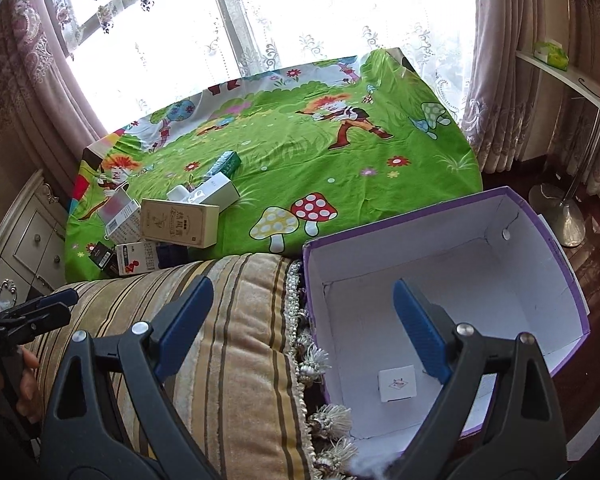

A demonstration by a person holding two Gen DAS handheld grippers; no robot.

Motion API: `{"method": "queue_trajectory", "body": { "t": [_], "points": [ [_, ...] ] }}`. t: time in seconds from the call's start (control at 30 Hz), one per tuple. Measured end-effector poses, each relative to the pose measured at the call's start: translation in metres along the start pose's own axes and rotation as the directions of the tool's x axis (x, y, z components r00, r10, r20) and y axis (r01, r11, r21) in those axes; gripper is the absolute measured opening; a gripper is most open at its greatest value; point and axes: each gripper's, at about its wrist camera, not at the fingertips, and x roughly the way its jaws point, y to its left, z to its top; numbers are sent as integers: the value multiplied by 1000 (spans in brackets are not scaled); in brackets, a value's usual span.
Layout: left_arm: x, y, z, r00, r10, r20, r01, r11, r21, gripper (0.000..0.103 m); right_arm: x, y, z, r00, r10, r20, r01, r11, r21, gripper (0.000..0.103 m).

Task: Organize rigid objects
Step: 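Return the right tool to the box pile on the bed, then grasp the black box with the left tool while the right tool grasps the cream box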

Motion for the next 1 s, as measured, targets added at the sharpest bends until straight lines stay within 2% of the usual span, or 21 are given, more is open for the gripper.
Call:
{"method": "queue_trajectory", "body": {
  "t": [0.23, 0.37, 0.67, 0.77, 0.87, 1.0],
  "points": [
    [-11, 55, 6, 992, 126, 2, -125, 989, -77, 82, 13, 17, 3, 999, 35, -39, -36, 999, -7, 93],
    [-11, 75, 12, 982, 187, -5, -187, 979, -80, 82, 23, 27, 3, 997, 42, -64, -43, 999, -9, 94],
    [10, 101, 37, 947, 315, -62, -316, 949, -13, 88, 39, 51, 8, 994, 59, -97, -63, 997, -41, 95],
    [22, 107, 45, 934, 343, -95, -343, 939, 20, 92, 46, 59, 10, 992, 62, -111, -69, 996, -59, 95],
    [35, 111, 51, 923, 362, -133, -357, 932, 61, 100, 53, 65, 12, 989, 71, -130, -79, 995, -63, 96],
    [47, 117, 58, 908, 389, -158, -378, 921, 96, 103, 61, 72, 16, 986, 71, -148, -81, 995, -65, 100]
  ]
}}
